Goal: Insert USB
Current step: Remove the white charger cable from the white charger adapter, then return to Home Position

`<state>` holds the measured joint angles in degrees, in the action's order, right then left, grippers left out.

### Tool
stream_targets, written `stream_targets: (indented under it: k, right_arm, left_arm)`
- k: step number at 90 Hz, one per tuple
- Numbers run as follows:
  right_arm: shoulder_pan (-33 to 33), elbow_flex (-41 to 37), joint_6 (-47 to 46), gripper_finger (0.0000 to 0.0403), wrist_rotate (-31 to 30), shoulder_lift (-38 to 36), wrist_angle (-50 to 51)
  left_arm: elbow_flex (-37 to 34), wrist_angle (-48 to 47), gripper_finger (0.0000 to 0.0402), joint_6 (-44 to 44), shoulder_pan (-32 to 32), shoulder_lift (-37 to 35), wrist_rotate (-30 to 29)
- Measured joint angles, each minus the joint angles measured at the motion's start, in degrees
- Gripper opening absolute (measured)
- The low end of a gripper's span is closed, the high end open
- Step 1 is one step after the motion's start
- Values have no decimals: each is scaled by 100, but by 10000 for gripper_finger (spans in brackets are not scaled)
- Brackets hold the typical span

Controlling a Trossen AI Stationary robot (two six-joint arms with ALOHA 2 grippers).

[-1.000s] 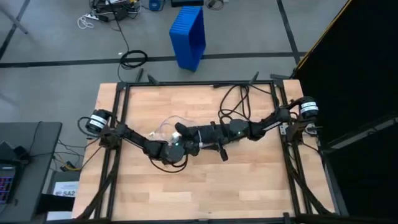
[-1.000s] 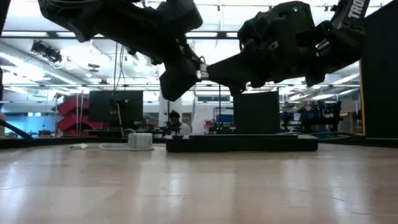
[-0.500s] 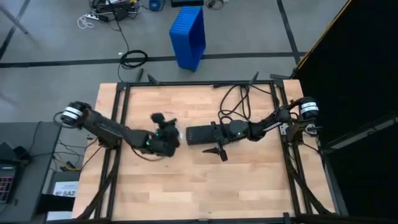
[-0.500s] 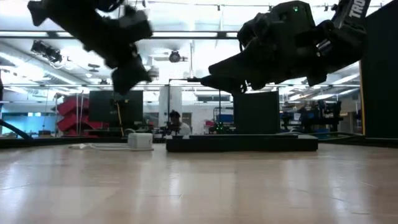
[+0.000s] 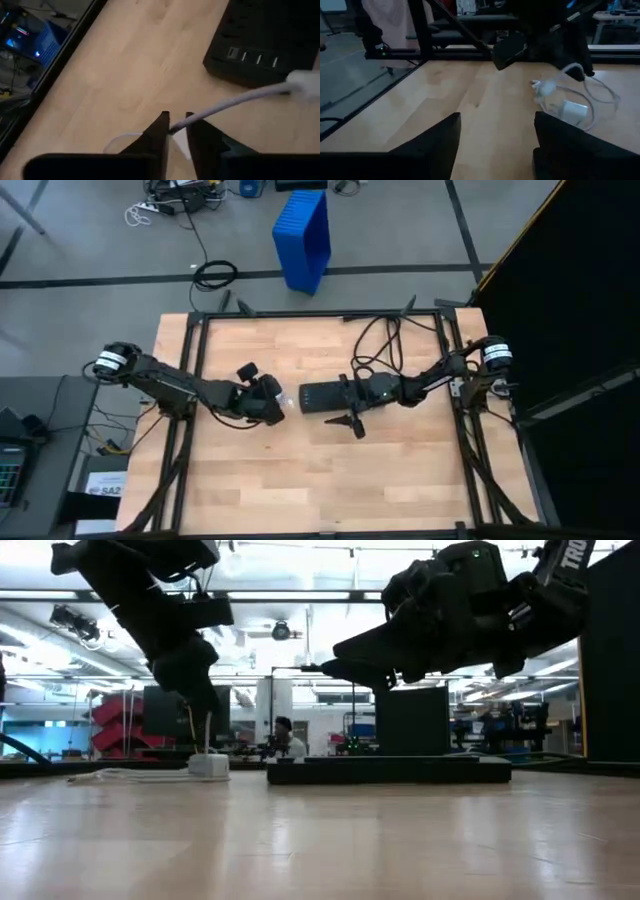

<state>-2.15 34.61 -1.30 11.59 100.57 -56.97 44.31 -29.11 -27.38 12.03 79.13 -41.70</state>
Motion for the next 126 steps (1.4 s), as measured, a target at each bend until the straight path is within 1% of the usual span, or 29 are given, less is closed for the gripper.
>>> stream_targets:
  k: [12,21,28,34,38,48,54,59,66,71,75,82,86,91,95,99,104,110,113,118,126]
  right_arm:
    - [0,0,0,239,0,0,4]
    - [0,0,0,243,0,0,4]
    - [0,0,-1,246,0,0,4]
    - [-7,0,-2,248,0,0,4]
    - [-7,0,-2,248,2,0,4]
    - [-7,0,-2,246,7,0,2]
    - [-2,-5,-4,240,144,-61,122]
    - [44,-52,-8,234,274,-274,374]
    - [163,-126,-65,222,272,-844,955]
    - [240,-182,-63,208,137,-1371,1494]
    - [268,-262,-16,194,-94,-1813,1931]
    - [257,-468,177,162,-577,-2534,2389]
    - [220,-629,305,139,-829,-2920,2494]
    - [181,-810,471,111,-1033,-3330,2483]
    - [179,-933,618,89,-1071,-3632,2485]
    - [207,-997,729,68,-1099,-3935,2517]
    - [251,-1035,770,39,-1127,-4318,2630]
    - [318,-1029,946,11,-1149,-4824,2968]
    - [373,-1016,1076,7,-1158,-5107,3189]
    - [498,-904,1239,6,-1251,-5597,3844]
    - [719,-636,1306,1,-1491,-6379,4841]
  left_arm:
    - [0,9,140,-4,-4,2,-91]
    - [0,11,177,0,-4,2,-163]
    - [0,11,198,-116,-4,2,-29]
    - [0,12,213,-164,-4,2,211]
    - [0,16,222,-166,-2,2,256]
    - [0,273,234,72,-1,-2,173]
    - [0,476,234,265,17,-2,25]
    - [2,629,228,397,51,-12,-55]
    - [2,709,211,629,164,-164,-73]
    - [2,751,194,749,263,-339,-130]
    - [2,737,176,761,348,-519,-164]
    - [2,786,134,797,504,-887,-330]
    - [2,944,105,996,579,-1084,-490]
    - [2,1221,65,1472,642,-1293,-537]
    - [2,1453,32,1971,646,-1472,-510]
    - [3,1725,14,2417,601,-1647,-428]
    - [67,1887,8,2825,493,-1937,-200]
    - [229,1902,3,3086,346,-2286,263]
    - [298,1896,2,3188,272,-2462,433]
    - [434,1763,1,3324,140,-2782,698]
    - [621,1522,0,3490,-71,-3236,943]
